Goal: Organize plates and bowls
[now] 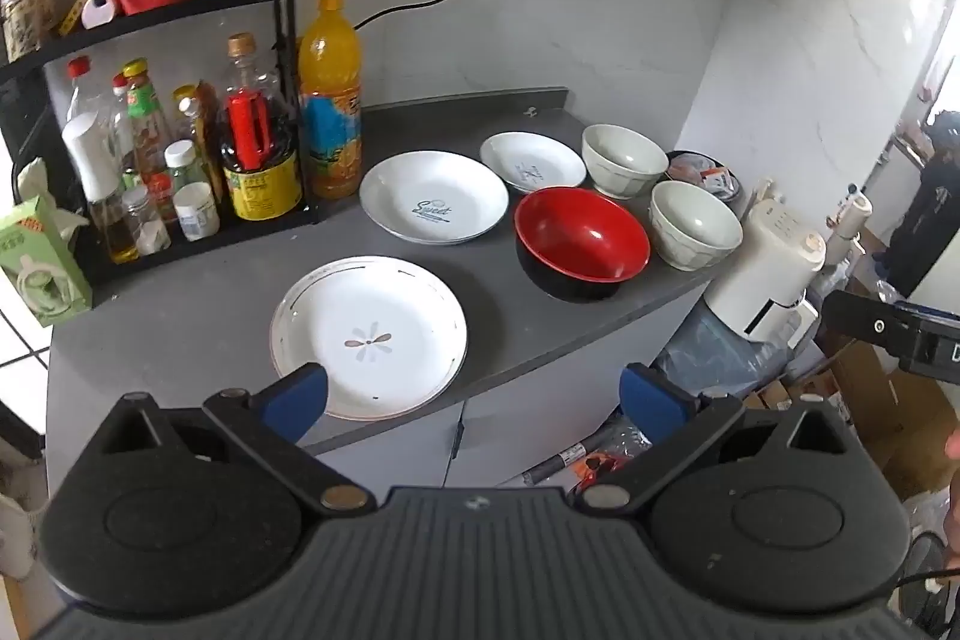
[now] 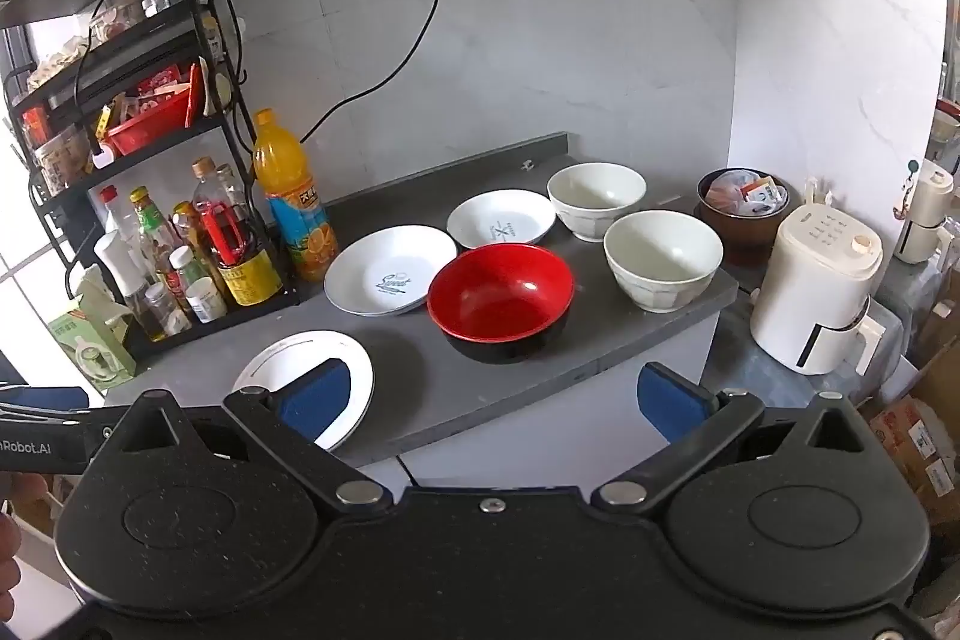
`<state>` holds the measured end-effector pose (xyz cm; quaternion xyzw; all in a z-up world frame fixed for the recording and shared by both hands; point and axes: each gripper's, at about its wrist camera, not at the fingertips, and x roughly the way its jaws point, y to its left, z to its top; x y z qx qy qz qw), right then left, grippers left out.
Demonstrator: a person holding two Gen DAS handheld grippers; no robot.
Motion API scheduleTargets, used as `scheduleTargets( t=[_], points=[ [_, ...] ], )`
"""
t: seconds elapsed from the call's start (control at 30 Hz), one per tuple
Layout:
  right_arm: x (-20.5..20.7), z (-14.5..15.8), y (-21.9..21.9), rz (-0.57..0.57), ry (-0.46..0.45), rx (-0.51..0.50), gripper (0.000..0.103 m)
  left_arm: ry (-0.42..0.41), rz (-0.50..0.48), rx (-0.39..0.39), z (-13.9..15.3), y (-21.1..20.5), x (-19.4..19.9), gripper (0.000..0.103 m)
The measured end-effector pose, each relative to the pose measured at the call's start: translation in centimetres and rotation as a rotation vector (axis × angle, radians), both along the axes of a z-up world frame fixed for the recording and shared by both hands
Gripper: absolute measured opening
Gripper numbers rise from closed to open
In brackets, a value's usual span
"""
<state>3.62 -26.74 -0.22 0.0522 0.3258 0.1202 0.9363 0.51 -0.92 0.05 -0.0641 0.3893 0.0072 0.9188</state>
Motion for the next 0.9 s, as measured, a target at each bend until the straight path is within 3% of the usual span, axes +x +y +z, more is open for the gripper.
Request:
scheduleTargets(
  t=[0.9],
  points=[
    [-1.0,-0.1,0.7,0.057,-0.022,-0.061,0.103,-0.014,0.04,-0.028,0.2,0.6,-1.0,0.103]
  ],
)
